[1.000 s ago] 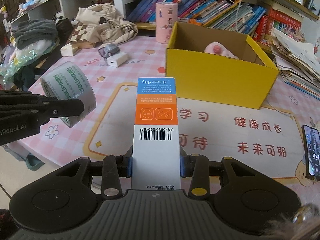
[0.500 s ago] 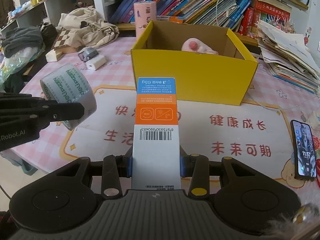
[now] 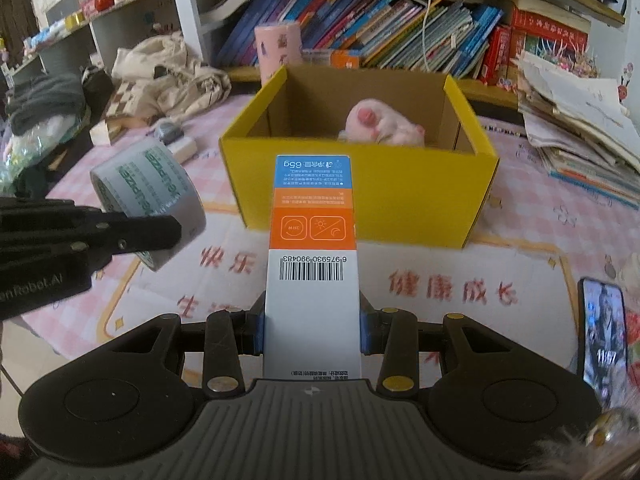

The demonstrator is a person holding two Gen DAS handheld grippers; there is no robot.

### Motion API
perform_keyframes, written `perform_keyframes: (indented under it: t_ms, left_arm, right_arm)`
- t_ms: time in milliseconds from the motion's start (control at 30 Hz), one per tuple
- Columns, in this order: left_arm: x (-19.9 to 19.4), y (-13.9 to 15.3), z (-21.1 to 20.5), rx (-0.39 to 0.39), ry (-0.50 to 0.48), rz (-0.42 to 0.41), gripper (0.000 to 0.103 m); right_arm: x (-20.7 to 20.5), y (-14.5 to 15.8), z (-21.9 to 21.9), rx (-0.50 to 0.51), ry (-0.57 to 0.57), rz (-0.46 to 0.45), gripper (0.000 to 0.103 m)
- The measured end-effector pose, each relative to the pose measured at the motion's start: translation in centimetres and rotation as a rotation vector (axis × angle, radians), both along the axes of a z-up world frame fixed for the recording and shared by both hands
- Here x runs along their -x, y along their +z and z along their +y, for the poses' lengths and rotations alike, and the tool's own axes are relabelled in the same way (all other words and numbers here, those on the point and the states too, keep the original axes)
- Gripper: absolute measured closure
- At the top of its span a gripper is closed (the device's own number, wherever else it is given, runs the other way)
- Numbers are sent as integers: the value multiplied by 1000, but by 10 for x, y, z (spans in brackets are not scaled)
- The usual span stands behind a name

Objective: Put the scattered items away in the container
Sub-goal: 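Carry the tape roll and usmile box toward the yellow box with both tools, then lower the tape roll and usmile box into the yellow box and open both grippers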

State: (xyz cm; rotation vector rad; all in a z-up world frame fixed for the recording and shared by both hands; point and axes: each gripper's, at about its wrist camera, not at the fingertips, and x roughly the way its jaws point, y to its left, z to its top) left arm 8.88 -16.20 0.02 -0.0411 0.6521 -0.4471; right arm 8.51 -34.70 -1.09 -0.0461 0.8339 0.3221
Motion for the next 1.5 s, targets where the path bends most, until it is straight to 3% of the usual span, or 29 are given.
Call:
perform_keyframes:
  t_ms: [467, 700, 833, 1133, 1500]
  left_arm:
    - [-37, 41, -44, 11, 47, -120, 99]
    - [-67, 55, -61, 23, 55, -152, 99]
    - [-96, 61, -67, -14, 71, -192, 99]
    - [-165, 26, -72, -74, 96, -56, 99]
    - [-199, -22, -67, -98, 140, 133, 99]
  right_arm:
    - [-45, 53, -51, -67, 90, -165, 65]
    - [-88, 80, -69, -110, 117, -248, 65]
    - [-124, 82, -69, -104, 121, -283, 65]
    - [-200, 46, -50, -58, 157, -200, 65]
    - [-232, -3, -33, 14, 242, -49, 65]
